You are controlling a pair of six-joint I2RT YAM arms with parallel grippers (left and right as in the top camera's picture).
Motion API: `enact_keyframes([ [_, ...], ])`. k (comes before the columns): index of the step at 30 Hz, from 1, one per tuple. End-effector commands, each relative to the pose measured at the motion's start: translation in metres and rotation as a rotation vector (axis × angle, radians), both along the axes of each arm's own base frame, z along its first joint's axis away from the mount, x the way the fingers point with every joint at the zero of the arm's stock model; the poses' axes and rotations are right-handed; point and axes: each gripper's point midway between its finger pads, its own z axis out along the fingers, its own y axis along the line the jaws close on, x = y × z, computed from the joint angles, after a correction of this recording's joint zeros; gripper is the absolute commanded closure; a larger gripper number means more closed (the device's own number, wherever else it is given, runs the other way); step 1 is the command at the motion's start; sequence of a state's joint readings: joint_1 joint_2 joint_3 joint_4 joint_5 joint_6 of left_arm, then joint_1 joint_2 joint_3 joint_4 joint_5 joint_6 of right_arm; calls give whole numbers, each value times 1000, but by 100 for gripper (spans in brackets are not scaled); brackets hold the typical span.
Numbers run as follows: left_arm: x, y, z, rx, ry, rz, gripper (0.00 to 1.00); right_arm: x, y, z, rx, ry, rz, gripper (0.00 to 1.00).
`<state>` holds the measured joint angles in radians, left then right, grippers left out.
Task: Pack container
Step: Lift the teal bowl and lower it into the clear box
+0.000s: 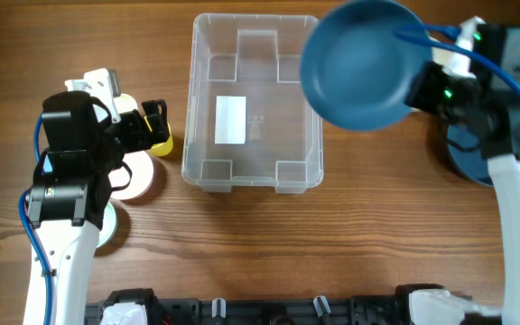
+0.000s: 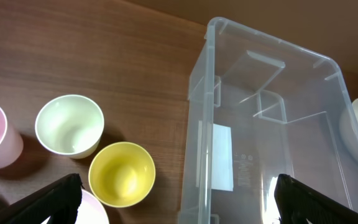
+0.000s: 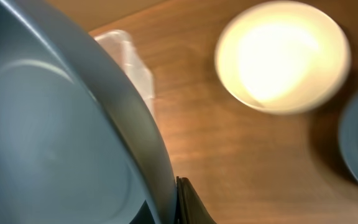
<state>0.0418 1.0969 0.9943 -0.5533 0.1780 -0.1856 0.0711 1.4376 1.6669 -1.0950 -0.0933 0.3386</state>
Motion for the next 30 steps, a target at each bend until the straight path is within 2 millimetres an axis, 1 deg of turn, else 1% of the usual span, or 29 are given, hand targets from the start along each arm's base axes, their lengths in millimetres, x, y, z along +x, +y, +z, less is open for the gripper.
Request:
enact_keyframes([
  [1, 3, 10, 8, -12, -17, 54, 0, 44, 43, -3, -24, 3, 116, 96],
  [2, 3, 11, 9, -11, -20, 57, 0, 59, 59, -8, -42, 4, 165, 96],
  [4, 2, 12, 10, -10, -22, 59, 0, 82, 84, -19, -66, 5, 227, 96],
  [5, 2, 12, 10, -11, -22, 60, 0, 90, 93, -25, -75, 2, 249, 96],
  [7, 3, 12, 10, -11, -22, 59, 0, 107, 114, -47, -97, 14, 285, 96],
  [8, 2, 12, 10, -11, -22, 59, 0, 112, 123, -57, -102, 20, 295, 96],
  [10, 2, 12, 10, -11, -22, 60, 0, 123, 145, -88, -108, 47, 331, 96],
  [13, 2, 12, 10, -11, -21, 60, 0, 134, 161, -125, -119, 87, 341, 96],
  [16, 2, 12, 10, -11, -22, 59, 0, 147, 163, -153, -125, 106, 312, 96],
  [19, 2, 12, 10, -11, -22, 59, 0, 157, 163, -162, -137, 89, 298, 96],
  [20, 2, 12, 10, -11, -21, 59, 0, 160, 163, -161, -139, 76, 295, 90],
  [21, 2, 12, 10, -11, -21, 59, 0, 162, 164, -160, -137, 68, 294, 82],
  [22, 2, 12, 10, -10, -21, 59, 0, 163, 164, -159, -135, 62, 294, 81],
  [23, 2, 12, 10, -10, -21, 59, 0, 164, 165, -158, -134, 58, 294, 77],
  [24, 2, 12, 10, -10, -22, 59, 0, 164, 165, -158, -135, 59, 295, 69],
  [27, 2, 12, 10, -10, -22, 59, 0, 160, 163, -161, -139, 76, 296, 69],
  [28, 2, 12, 10, -10, -22, 59, 0, 157, 162, -156, -134, 82, 288, 69],
  [29, 2, 12, 10, -10, -22, 59, 0, 152, 160, -147, -127, 82, 279, 68],
  [30, 2, 12, 10, -10, -22, 59, 0, 148, 154, -132, -127, 72, 269, 68],
])
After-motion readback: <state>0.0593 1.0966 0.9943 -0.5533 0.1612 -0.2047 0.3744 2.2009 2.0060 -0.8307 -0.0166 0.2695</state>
